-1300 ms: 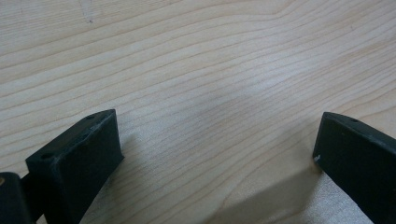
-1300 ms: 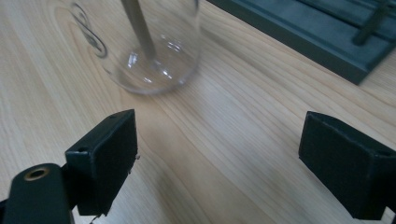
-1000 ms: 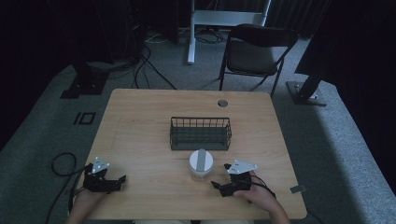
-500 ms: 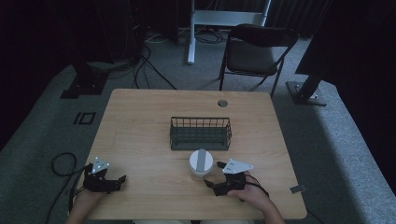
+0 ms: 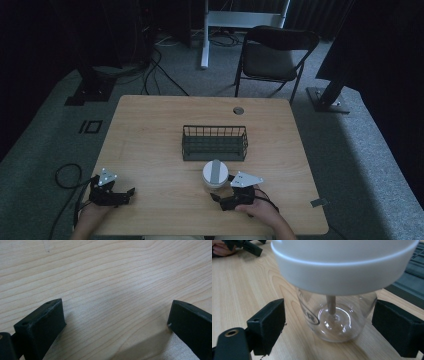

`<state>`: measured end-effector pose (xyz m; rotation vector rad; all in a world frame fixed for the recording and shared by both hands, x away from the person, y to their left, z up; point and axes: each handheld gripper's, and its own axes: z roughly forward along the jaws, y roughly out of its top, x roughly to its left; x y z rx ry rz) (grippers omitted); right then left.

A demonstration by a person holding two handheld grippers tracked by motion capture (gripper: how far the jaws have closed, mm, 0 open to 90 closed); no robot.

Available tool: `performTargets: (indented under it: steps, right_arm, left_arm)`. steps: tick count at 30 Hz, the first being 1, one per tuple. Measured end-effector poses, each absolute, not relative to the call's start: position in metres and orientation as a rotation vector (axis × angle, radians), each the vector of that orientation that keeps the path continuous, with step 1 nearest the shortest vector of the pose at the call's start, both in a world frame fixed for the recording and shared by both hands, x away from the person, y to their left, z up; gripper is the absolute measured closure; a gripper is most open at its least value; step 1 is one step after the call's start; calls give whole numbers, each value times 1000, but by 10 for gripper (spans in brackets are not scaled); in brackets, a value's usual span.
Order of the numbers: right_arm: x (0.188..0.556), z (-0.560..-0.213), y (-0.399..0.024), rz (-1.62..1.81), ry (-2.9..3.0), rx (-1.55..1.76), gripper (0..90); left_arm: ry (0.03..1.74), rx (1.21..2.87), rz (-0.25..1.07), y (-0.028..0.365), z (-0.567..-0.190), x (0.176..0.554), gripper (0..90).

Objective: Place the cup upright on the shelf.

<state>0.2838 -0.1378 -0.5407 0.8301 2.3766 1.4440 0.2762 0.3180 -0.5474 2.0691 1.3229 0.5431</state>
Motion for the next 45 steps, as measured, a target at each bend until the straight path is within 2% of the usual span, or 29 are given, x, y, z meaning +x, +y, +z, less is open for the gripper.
performTargets:
  steps: [26,39,45]
  right_arm:
    - [286,-545,-115,1558,2144,1054,115]
    - [282,-540,-105,1467,2101,1005,179]
    - [283,-539,-107,1475,2096,1023,182]
  left_arm:
    - [1323,2069,543,318,-547,276,12]
    - [1323,2069,543,318,-547,276,12]
    - [1323,2069,543,318,-547,276,12]
